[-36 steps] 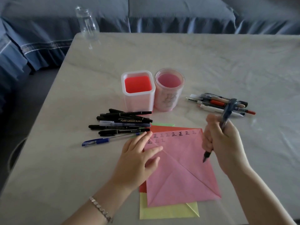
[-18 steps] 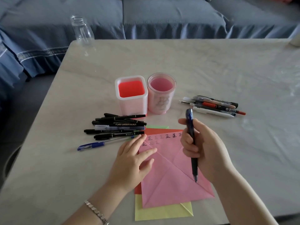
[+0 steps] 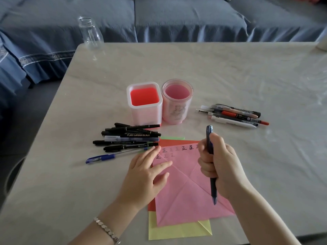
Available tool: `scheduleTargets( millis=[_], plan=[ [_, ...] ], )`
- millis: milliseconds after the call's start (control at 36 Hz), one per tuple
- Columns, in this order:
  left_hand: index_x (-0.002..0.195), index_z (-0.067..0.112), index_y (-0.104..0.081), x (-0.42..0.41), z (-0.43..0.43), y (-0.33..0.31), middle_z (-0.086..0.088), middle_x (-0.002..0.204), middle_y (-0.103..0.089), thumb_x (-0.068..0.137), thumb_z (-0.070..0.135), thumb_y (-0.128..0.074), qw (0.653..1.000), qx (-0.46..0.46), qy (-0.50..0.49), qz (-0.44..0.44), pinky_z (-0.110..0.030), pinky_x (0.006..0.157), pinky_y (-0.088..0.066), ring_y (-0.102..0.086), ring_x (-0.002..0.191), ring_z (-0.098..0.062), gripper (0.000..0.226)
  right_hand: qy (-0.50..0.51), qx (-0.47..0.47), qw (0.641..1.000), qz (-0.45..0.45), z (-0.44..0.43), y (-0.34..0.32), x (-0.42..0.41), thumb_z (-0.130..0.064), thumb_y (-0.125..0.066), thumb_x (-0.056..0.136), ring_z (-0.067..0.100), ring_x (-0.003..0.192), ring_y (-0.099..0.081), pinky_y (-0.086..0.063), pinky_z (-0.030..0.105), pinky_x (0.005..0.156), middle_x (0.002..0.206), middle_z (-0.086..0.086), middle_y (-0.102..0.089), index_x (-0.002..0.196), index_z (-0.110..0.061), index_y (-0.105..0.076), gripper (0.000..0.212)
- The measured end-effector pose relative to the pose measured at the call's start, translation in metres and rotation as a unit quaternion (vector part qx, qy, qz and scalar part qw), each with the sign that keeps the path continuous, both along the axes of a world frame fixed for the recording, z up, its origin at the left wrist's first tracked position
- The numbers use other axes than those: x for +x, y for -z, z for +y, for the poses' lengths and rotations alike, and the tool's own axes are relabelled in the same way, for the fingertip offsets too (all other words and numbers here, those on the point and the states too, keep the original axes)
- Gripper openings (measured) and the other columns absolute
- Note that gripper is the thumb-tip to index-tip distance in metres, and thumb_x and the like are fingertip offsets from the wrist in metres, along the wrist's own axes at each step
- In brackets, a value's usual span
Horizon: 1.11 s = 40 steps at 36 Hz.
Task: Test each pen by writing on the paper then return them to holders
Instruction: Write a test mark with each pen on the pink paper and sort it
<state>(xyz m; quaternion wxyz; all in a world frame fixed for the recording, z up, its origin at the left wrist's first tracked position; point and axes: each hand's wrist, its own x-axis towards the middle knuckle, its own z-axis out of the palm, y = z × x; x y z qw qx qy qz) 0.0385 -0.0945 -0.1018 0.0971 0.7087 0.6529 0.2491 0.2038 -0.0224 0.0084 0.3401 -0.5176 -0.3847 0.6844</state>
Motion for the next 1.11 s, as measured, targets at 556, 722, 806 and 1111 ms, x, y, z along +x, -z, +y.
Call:
scheduleTargets(
  millis=[556, 722, 806, 1111],
  plan=[
    [0.135, 0.005, -0.034, 0.020, 0.009, -0.044, -0.009, 0.138, -0.041, 0.092, 0.033, -0.043, 0.983, 0.156, 0.062, 0.072, -0.034, 0.110, -0.027, -0.037, 0.129, -0.021, 0.052, -0.233, 0.400, 0.809, -0.361, 0.002, 0.004, 0.027, -0.013, -0.071, 0.078, 0.003, 0.082, -0.060, -0.048, 0.022, 0.077, 0.082, -0.021, -0.062, 0.086, -0.029, -0.068, 0.018],
    [0.106, 0.015, -0.052, 0.030, 0.026, -0.055, 0.004, 0.076, -0.060, 0.097, 0.034, -0.034, 0.974, 0.170, 0.067, 0.131, -0.026, 0.062, -0.035, -0.053, 0.067, -0.015, 0.027, -0.239, 0.504, 0.780, -0.283, 0.004, -0.001, 0.026, -0.026, -0.062, 0.078, 0.003, 0.082, -0.061, -0.050, 0.023, 0.070, 0.084, -0.017, -0.063, 0.082, -0.029, -0.055, 0.008],
    [0.091, 0.015, -0.059, 0.021, 0.025, -0.057, 0.005, 0.064, -0.055, 0.091, 0.028, -0.037, 0.984, 0.119, 0.000, 0.134, -0.026, 0.049, -0.037, -0.053, 0.051, -0.015, 0.025, -0.177, 0.555, 0.748, -0.319, 0.024, 0.006, 0.032, -0.028, -0.057, 0.081, 0.007, 0.091, -0.056, -0.044, 0.019, 0.082, 0.097, -0.002, -0.064, 0.087, -0.017, -0.066, 0.015],
    [0.101, 0.011, -0.064, -0.025, -0.002, -0.058, 0.003, 0.078, -0.059, 0.090, 0.027, -0.035, 0.993, 0.061, -0.092, 0.049, -0.031, 0.056, -0.048, -0.059, 0.069, -0.019, 0.034, -0.172, 0.357, 0.684, -0.612, 0.118, 0.054, 0.050, -0.008, -0.050, 0.086, 0.028, 0.122, -0.041, -0.035, 0.040, 0.093, 0.123, 0.010, -0.053, 0.112, -0.008, -0.059, 0.027]
  ],
)
